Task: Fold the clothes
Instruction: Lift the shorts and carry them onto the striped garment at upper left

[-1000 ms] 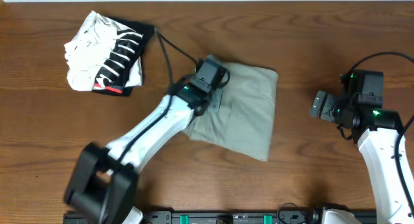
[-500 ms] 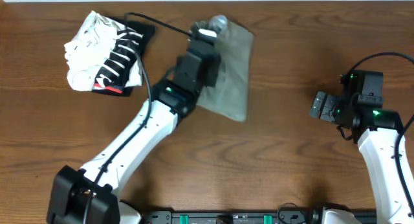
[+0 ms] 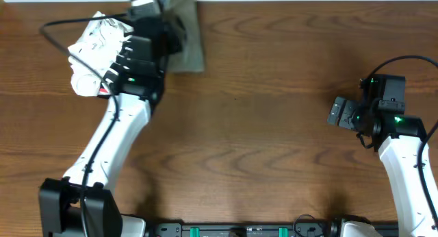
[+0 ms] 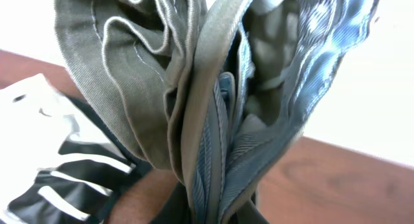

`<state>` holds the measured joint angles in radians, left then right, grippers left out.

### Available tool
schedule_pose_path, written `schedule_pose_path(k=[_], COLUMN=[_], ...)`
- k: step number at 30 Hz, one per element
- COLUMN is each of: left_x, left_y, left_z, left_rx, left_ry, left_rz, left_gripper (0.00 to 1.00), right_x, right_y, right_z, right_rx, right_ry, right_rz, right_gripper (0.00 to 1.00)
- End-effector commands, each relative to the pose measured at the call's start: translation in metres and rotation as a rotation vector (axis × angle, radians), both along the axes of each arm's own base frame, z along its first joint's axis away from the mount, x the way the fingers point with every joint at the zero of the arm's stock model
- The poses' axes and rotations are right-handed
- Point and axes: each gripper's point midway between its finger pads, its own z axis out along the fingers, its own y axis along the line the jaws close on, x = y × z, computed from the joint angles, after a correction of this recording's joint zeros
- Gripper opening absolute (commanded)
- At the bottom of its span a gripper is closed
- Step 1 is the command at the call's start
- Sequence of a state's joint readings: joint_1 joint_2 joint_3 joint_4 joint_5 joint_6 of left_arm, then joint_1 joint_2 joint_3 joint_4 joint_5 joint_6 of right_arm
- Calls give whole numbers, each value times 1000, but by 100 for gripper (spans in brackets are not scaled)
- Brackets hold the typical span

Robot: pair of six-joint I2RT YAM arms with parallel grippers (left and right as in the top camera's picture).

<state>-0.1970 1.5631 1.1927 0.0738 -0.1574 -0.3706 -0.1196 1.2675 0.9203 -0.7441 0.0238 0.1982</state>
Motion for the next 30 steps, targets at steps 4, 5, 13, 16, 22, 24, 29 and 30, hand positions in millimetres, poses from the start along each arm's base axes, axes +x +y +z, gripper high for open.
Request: schedule_pose_path(k=[4,5,13,16,22,24,29,30], left_x=[8,8,1,-2,-18,-23,-30,-31], left_y=[60,72,170,193,216,215,209,209], left_z=[69,73,76,56,5,-6,-21,-24], left_rx=[-308,-366,-570,-582,-595,-597,-597,-598], left_ry=[-216,-234,-310,-251,-76,-29,48,63], left_rz=[180,206,385,412,510,524,522,527], left_gripper=[6,6,6,6,6,6,6,6], right_x=[-2,-2,-2,-2,-2,-2,-2,-2], right_y=[-4,-4,-4,-4,-4,-4,-4,-4], right_z=[0,0,0,0,0,0,0,0], right_rx=[-7,-7,-7,-7,-7,-7,-7,-7], right_ry=[-1,-1,-1,-1,-1,-1,-1,-1], right_rz=[-22,-22,-22,-22,-22,-22,-22,-22], right_gripper=[99,99,99,99,99,99,99,99])
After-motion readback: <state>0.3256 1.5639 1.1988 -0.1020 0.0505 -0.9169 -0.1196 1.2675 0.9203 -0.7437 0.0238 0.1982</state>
